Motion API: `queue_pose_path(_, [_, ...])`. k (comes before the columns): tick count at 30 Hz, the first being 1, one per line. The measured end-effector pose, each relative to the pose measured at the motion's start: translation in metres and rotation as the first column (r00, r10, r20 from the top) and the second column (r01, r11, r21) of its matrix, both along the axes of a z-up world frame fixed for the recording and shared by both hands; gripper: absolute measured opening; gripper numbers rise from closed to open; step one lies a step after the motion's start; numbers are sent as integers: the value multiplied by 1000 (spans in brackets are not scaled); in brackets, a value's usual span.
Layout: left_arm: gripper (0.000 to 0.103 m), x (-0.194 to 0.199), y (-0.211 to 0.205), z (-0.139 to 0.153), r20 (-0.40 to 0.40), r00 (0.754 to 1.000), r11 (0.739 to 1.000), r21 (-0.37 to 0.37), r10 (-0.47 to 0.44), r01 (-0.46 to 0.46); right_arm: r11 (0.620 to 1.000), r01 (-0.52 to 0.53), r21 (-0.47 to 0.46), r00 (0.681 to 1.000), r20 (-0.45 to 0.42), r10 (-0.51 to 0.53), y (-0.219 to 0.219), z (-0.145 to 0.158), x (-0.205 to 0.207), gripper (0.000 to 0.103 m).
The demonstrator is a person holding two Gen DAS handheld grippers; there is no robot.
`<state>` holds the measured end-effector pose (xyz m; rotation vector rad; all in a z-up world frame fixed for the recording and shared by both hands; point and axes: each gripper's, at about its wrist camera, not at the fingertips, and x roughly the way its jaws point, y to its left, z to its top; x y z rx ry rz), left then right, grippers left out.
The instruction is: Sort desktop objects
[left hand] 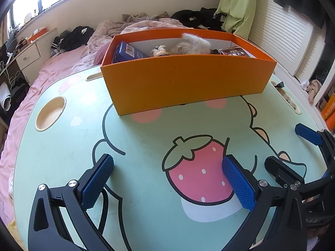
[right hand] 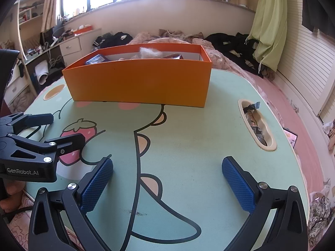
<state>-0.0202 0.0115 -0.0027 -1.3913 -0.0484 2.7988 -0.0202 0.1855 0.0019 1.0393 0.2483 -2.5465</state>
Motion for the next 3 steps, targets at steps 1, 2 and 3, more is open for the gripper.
queue_pose_path(1, [103, 0, 0, 0, -1, 1000, 1000, 1, 1, -1, 1000, 0, 0, 1000, 0, 0, 0, 0, 0, 103])
queue_pose_path(2, [103, -1, 0, 0, -2, 1000, 1000, 1, 2, -2, 1000, 0, 0, 1000, 0, 0, 0, 0, 0, 103])
queue_pose_path(3, [103, -1, 0, 0, -1, 1000, 1000, 0, 2, -2, 1000, 0, 0, 1000, 0, 0, 0, 0, 0, 103])
